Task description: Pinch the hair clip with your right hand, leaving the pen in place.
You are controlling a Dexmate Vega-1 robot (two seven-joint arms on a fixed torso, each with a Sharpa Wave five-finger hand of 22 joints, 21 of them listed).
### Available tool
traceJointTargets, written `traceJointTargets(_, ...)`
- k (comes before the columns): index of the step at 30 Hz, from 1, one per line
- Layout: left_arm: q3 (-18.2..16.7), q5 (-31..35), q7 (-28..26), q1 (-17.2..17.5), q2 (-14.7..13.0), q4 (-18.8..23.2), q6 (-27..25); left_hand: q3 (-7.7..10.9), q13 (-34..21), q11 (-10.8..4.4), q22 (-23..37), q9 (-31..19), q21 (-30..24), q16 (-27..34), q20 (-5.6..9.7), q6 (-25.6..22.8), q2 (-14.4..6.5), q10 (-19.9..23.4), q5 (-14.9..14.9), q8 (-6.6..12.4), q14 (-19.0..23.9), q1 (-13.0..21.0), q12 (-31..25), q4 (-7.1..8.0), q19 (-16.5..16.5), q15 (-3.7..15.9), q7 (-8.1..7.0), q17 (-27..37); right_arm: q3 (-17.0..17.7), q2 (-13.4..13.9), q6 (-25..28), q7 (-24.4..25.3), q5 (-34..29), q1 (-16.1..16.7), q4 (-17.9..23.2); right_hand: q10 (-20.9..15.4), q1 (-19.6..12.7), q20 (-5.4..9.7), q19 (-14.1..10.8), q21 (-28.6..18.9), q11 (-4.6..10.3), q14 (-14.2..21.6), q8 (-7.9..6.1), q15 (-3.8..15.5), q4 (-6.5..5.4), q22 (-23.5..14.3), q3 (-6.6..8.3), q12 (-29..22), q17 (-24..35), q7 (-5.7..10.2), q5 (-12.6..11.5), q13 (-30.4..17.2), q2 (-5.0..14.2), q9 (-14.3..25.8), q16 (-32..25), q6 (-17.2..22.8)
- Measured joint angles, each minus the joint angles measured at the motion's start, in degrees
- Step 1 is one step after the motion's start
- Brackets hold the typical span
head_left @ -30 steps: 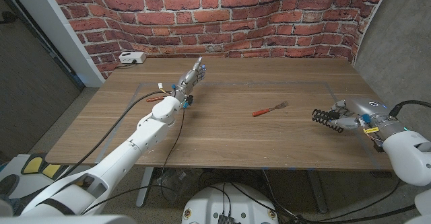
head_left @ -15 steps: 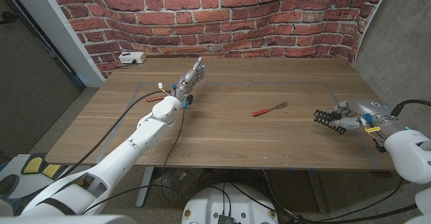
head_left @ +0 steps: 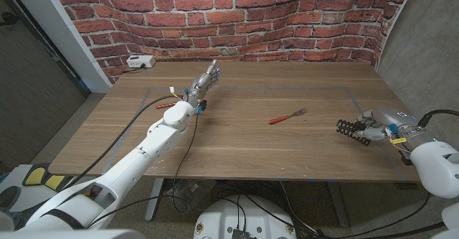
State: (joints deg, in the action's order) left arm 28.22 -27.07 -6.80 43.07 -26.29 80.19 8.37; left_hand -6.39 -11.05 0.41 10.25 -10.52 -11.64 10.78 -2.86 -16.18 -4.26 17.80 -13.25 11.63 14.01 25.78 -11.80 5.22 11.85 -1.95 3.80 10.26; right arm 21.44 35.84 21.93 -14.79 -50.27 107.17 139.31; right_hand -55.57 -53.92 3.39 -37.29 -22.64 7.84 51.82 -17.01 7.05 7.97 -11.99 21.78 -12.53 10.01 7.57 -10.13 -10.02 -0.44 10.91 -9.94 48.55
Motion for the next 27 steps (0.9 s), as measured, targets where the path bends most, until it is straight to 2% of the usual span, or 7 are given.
traceJointTargets(4, 0.17, 0.04, 0.25, -0.26, 0.22, -0.39, -0.01, 0.00, 0.00, 0.00, 0.00, 0.00, 0.00, 0.00, 0.00, 0.00, 0.00, 0.00, 0.00, 0.00, 0.00, 0.00, 0.00, 0.00, 0.00, 0.00, 0.00, 0.00, -0.26, -0.07, 0.74, 0.00, -0.30, 0.42, 0.06, -0.17, 1.52, 0.21, 0.21, 0.00, 0.84, -0.42, 0.50, -0.20, -0.07, 0.00, -0.07, 0.40, 0.00, 0.00, 0.01, -0.23, 0.60, -0.15, 0.00, 0.00)
traceJointTargets(8, 0.41, 0.09, 0.49, -0.69, 0.59, -1.09, 0.00, -0.17, 0.00, 0.00, 0.00, 0.00, 0.00, 0.00, 0.00, 0.00, 0.00, 0.00, 0.00, 0.00, 0.00, 0.00, 0.00, 0.17, 0.00, 0.00, 0.00, 0.00, -0.42, -0.08, 1.48, -0.05, -0.64, 0.83, 0.31, -0.60, 3.87, 0.00, 0.62, 0.00, 2.65, -1.79, 1.26, -0.51, 0.01, 0.00, -0.62, 0.84, 0.19, 0.00, 0.01, -0.34, 1.79, -0.14, 0.00, 0.00)
traceJointTargets(10, 0.46, 0.11, 0.58, -0.81, 0.70, -1.30, 0.02, -0.24, 0.00, 0.00, 0.00, 0.00, 0.00, 0.00, 0.00, 0.00, 0.00, 0.00, 0.00, 0.00, 0.00, 0.00, 0.00, 0.24, 0.00, 0.00, 0.00, 0.00, -0.49, -0.08, 1.74, -0.12, -0.78, 1.11, 0.44, -0.52, 4.20, 0.00, 0.62, 0.00, 2.79, -2.16, 1.37, -0.73, -0.09, 0.00, -0.73, 0.88, 0.27, 0.00, 0.01, -0.34, 1.72, -0.13, 0.00, 0.00)
traceJointTargets(11, 0.49, 0.11, 0.59, -0.88, 0.79, -1.42, 0.02, -0.24, 0.00, 0.00, 0.00, 0.00, 0.00, 0.00, 0.00, 0.00, 0.00, 0.00, 0.00, 0.00, 0.00, 0.00, 0.00, 0.24, 0.00, 0.00, 0.00, 0.00, -0.49, -0.08, 1.86, -0.17, -0.88, 1.15, 0.46, -0.89, 4.48, 0.00, 0.62, 0.00, 3.40, -2.16, 1.61, -0.73, -0.16, 0.00, -0.80, 0.95, 0.27, 0.00, 0.01, -0.34, 1.81, -0.12, 0.00, 0.00)
traceJointTargets(22, 0.58, 0.15, 0.81, -1.01, 1.01, -1.79, 0.61, -0.49, 0.00, 0.00, 0.00, 0.00, 0.00, 0.00, 0.00, 0.00, 0.00, 0.00, 0.00, 0.00, 0.00, 0.00, 0.00, -0.01, 0.00, 0.00, 0.00, 0.00, -0.94, -0.11, 3.44, -0.93, -1.48, 2.08, 0.85, -0.49, 5.19, 0.00, 1.41, 0.00, 4.24, -3.35, 2.49, -0.80, -0.24, 0.00, -1.19, 1.32, 0.27, 0.00, 0.01, -0.43, 1.30, 0.33, 0.00, 0.24)
traceJointTargets(27, 0.57, 0.14, 0.77, -0.71, 1.02, -1.75, 0.82, -0.48, 0.00, 0.00, 0.00, 0.00, 0.00, 0.00, 0.00, 0.00, -0.01, 0.00, 0.00, 0.00, 0.00, 0.01, 0.00, -0.01, 0.00, 0.00, 0.00, 0.00, -1.45, 0.08, 4.42, -1.46, -1.98, 2.40, 0.88, 1.36, 6.56, -0.09, 1.96, 0.00, 4.44, -4.99, 3.65, -1.51, -0.79, 0.22, -2.37, 1.54, 0.54, 0.97, 0.01, -0.36, -0.07, 0.32, 0.00, -0.57)
